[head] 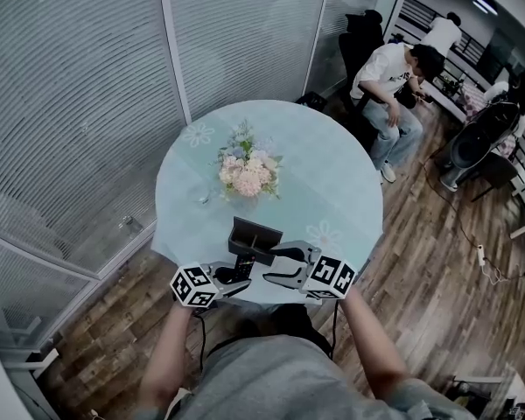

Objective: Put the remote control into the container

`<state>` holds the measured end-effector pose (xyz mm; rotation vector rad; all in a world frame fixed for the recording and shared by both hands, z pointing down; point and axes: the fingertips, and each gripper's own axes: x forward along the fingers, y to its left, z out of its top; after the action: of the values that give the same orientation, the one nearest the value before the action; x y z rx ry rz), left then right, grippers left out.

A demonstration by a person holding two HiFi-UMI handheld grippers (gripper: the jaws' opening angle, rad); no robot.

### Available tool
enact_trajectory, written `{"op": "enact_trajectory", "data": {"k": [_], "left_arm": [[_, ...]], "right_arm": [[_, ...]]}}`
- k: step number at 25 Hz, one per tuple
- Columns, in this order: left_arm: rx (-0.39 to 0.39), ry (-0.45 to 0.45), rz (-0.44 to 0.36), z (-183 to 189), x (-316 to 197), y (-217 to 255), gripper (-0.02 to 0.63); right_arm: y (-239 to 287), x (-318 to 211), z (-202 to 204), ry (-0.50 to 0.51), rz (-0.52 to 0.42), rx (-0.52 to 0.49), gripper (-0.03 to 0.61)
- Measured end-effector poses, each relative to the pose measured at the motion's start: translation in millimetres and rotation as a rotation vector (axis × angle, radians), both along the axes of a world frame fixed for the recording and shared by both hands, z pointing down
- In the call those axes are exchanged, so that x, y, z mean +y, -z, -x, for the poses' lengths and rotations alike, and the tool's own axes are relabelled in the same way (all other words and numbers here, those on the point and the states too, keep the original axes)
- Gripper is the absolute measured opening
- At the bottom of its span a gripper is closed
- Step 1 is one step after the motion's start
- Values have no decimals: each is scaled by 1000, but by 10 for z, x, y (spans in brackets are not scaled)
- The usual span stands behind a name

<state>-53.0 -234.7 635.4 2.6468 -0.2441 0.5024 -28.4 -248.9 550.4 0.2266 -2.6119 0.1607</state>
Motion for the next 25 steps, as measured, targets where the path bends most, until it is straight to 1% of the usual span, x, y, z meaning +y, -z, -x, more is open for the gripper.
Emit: {"op": "enact_trajectory", "data": {"k": [1, 4, 9, 14, 18, 25], "left_arm": [[-1, -6, 0, -25, 6, 3, 89], [-6, -27, -1, -92, 28, 12, 90], [15, -56, 27, -190, 57, 10, 89], [28, -95, 16, -283, 130, 67, 90], [32, -123, 1, -350, 189, 118, 89], [64, -153, 14, -373, 227, 188, 91]], "right_arm": [[5, 2, -8, -2, 3, -8, 229], [37, 16, -10, 4, 18, -31, 232], [71, 105, 33, 70, 66, -62, 232], [67, 40, 58, 69, 64, -67, 232], [65, 50, 101, 85, 75, -70, 232], [116, 98, 148, 117, 149, -129, 230]]}}
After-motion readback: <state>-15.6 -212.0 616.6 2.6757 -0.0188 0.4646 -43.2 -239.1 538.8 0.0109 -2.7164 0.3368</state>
